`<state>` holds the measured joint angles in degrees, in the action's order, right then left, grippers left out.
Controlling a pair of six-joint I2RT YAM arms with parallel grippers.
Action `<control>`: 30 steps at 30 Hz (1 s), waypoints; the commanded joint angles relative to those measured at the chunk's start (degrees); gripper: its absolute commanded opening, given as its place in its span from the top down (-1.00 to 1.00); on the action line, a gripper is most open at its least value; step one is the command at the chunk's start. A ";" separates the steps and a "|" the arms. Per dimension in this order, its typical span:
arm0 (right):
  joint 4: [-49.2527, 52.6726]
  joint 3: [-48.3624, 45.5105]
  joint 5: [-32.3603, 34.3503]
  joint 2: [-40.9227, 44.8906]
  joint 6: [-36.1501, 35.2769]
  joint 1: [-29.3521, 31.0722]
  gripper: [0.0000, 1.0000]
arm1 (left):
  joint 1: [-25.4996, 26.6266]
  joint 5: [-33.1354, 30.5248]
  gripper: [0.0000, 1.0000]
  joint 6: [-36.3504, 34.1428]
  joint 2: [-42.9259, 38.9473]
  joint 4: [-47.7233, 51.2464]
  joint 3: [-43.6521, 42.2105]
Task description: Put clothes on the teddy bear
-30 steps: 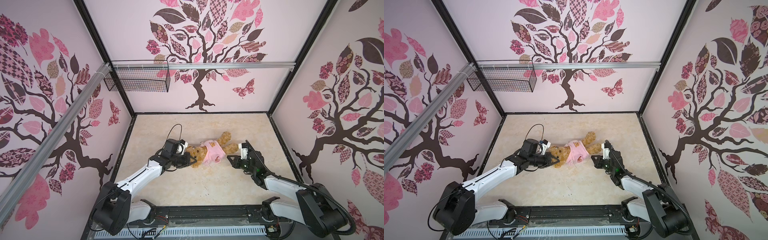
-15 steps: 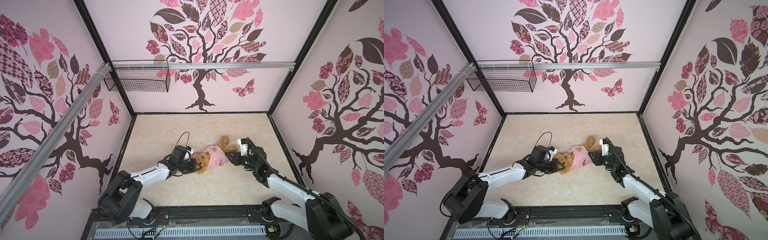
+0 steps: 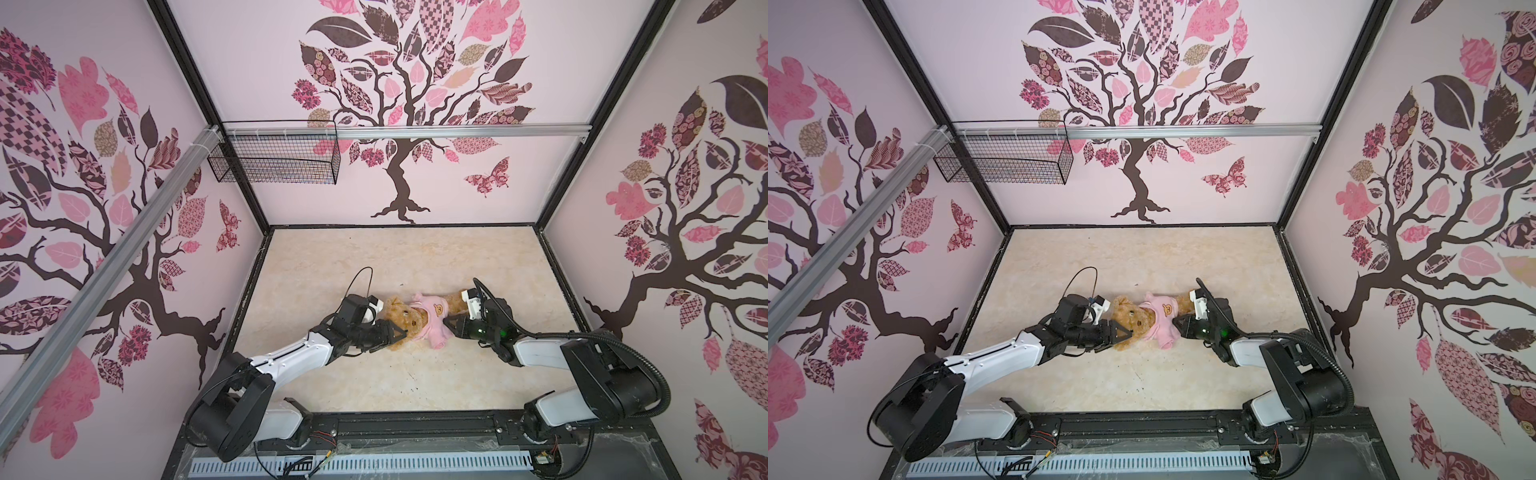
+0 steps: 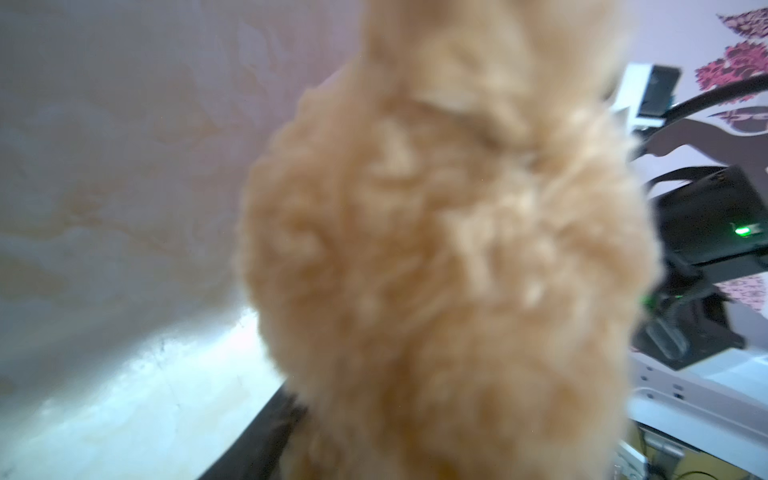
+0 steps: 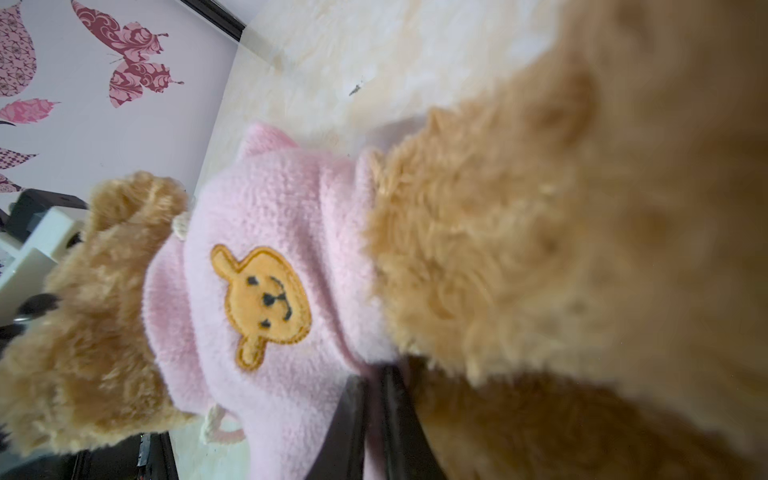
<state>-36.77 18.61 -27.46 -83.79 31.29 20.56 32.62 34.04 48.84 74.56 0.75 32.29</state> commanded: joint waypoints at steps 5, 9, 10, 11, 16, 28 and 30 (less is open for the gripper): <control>0.23 -2.77 2.72 0.94 -0.17 0.79 0.81 | -6.08 7.70 -0.67 2.24 -5.44 -0.73 -0.70; -0.44 -3.04 3.12 0.36 -0.19 1.83 0.83 | -6.43 5.72 -0.85 1.28 -5.20 1.42 3.03; -0.72 -3.07 3.29 0.13 -0.13 2.09 0.84 | -6.43 4.99 -0.85 1.50 -4.31 1.97 4.19; -0.92 -3.15 3.50 -0.02 -0.13 2.34 0.84 | -6.47 4.50 -0.85 1.49 -3.45 2.41 5.18; -1.63 -3.77 4.25 -0.43 0.02 3.46 0.86 | -6.53 1.68 -0.82 1.46 3.48 4.56 10.15; -1.63 -5.32 5.65 -0.22 -0.79 3.92 0.89 | -6.59 0.85 -0.29 4.50 13.54 0.99 13.52; -1.62 -5.38 5.75 -0.26 -0.87 3.96 0.89 | -6.60 0.78 -0.31 4.94 13.83 0.57 13.30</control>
<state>-42.83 14.66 -23.09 -83.29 31.24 24.14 26.00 35.55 53.01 87.79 2.92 43.09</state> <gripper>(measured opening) 0.053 0.654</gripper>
